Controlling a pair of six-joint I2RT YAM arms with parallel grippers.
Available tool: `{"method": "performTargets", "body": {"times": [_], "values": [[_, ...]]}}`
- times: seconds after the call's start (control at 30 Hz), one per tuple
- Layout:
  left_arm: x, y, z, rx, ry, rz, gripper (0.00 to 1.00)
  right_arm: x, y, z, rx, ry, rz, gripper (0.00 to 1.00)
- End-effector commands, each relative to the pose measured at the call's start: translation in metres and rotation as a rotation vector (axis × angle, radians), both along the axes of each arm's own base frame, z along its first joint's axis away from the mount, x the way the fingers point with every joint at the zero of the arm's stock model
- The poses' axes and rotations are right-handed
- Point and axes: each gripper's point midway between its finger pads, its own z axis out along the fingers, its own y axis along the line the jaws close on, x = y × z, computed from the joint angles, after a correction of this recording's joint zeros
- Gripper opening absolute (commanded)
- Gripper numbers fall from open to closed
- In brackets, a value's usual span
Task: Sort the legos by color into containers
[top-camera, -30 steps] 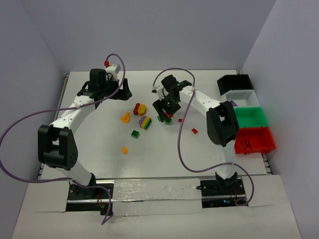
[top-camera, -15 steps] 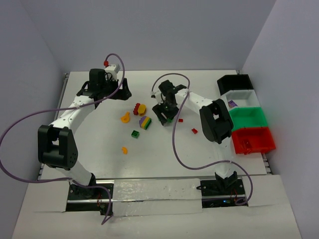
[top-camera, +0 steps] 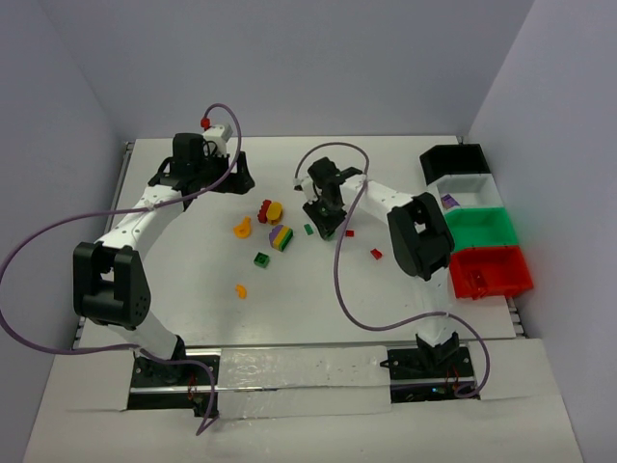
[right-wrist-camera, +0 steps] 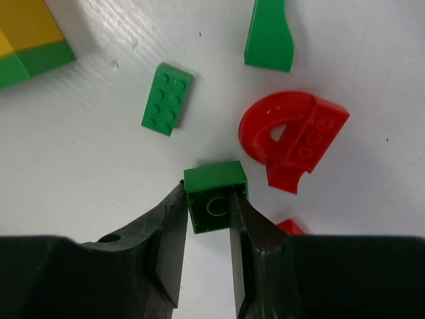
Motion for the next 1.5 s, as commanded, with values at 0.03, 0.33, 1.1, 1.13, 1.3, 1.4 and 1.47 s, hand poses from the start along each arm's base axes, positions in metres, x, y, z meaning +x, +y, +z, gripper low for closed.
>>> {"method": "performTargets", "body": {"times": [0.03, 0.33, 1.1, 1.13, 1.3, 1.4, 1.47], "values": [[0.004, -0.001, 0.035, -0.024, -0.083, -0.009, 0.99, -0.006, -0.004, 0.054, 0.04, -0.079, -0.011, 0.19], [0.005, -0.001, 0.046, -0.02, -0.113, -0.016, 0.99, 0.018, -0.131, 0.145, 0.035, -0.231, -0.292, 0.15], [0.007, -0.012, 0.047, -0.032, -0.115, -0.025, 0.99, -0.028, -0.409, 0.093, -0.221, -0.088, -0.736, 0.5], [0.007, -0.012, 0.047, -0.031, -0.116, -0.024, 0.99, -0.026, -0.41, 0.093, -0.221, -0.089, -0.738, 0.56], [0.007, -0.012, 0.045, -0.031, -0.114, -0.024, 0.99, -0.024, -0.411, 0.094, -0.22, -0.081, -0.737, 0.67], [0.008, -0.012, 0.045, -0.032, -0.114, -0.027, 0.99, -0.026, -0.41, 0.1, -0.221, -0.084, -0.736, 0.69], [0.008, -0.013, 0.045, -0.033, -0.115, -0.03, 0.99, -0.026, -0.407, 0.104, -0.215, -0.086, -0.729, 0.69]]}}
